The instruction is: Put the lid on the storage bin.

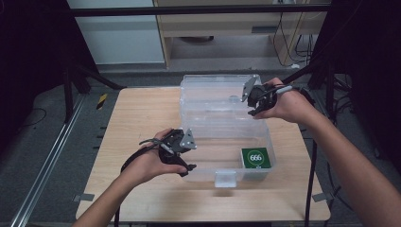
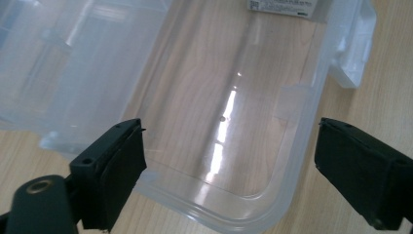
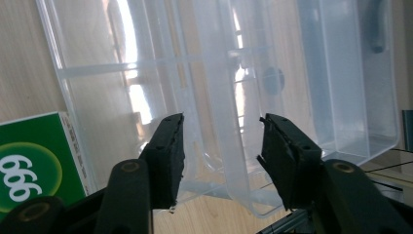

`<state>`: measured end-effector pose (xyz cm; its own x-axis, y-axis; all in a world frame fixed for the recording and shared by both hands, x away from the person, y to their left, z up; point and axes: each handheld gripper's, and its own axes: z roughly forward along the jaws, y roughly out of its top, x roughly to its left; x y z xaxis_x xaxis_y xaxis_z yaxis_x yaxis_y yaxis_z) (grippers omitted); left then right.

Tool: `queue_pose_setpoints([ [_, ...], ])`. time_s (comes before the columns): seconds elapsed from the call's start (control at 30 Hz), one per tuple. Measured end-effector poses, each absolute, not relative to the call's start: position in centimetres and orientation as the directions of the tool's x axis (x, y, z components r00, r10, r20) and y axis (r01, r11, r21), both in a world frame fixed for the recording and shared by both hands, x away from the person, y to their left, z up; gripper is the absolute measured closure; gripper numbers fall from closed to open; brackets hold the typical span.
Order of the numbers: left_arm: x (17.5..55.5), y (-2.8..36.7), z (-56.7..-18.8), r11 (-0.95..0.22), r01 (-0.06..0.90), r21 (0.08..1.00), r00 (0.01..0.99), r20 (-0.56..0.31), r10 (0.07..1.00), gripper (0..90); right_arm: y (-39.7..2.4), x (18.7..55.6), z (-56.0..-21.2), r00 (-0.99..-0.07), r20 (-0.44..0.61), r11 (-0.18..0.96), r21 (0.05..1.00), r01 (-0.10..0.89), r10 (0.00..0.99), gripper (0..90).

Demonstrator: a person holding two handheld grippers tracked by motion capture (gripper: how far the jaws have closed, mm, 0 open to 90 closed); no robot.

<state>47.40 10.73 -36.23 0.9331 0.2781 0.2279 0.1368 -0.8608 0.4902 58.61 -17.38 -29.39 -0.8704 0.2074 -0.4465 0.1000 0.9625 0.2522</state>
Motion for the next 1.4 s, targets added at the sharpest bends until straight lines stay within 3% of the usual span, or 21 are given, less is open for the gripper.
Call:
queue_pose_setpoints([
  [0.33,47.1,9.4,-36.5,-0.87,0.109,0.48,0.945,0.222,0.241,19.7,-17.1,59.4,-30.2,-0.887,-0.433,0.977,0.196,0.081,0.16,67.2],
  [0.7,46.9,9.5,-37.3,-0.891,0.109,0.441,0.952,0.212,0.221,25.1,-16.6,60.0,-30.4,-0.889,-0.439,0.985,0.16,0.066,0.131,77.6],
  [0.87,46.6,9.8,-37.5,-0.901,0.092,0.423,0.957,0.214,0.198,30.4,-16.6,60.0,-30.5,-0.888,-0.443,0.986,0.154,0.061,0.124,78.5],
  [1.07,46.3,9.7,-38.3,-0.919,0.077,0.386,0.97,0.185,0.159,42.8,-16.5,60.0,-30.6,-0.886,-0.447,0.987,0.147,0.066,0.125,78.7],
  [1.3,46.4,9.0,-39.1,-0.923,0.079,0.376,0.975,0.165,0.151,49.5,-16.4,60.0,-30.7,-0.882,-0.456,0.989,0.137,0.062,0.119,78.7],
  [1.4,46.5,8.4,-39.5,-0.936,0.058,0.347,0.978,0.168,0.123,56.8,-16.4,60.1,-30.7,-0.883,-0.454,0.988,0.141,0.062,0.12,78.7],
])
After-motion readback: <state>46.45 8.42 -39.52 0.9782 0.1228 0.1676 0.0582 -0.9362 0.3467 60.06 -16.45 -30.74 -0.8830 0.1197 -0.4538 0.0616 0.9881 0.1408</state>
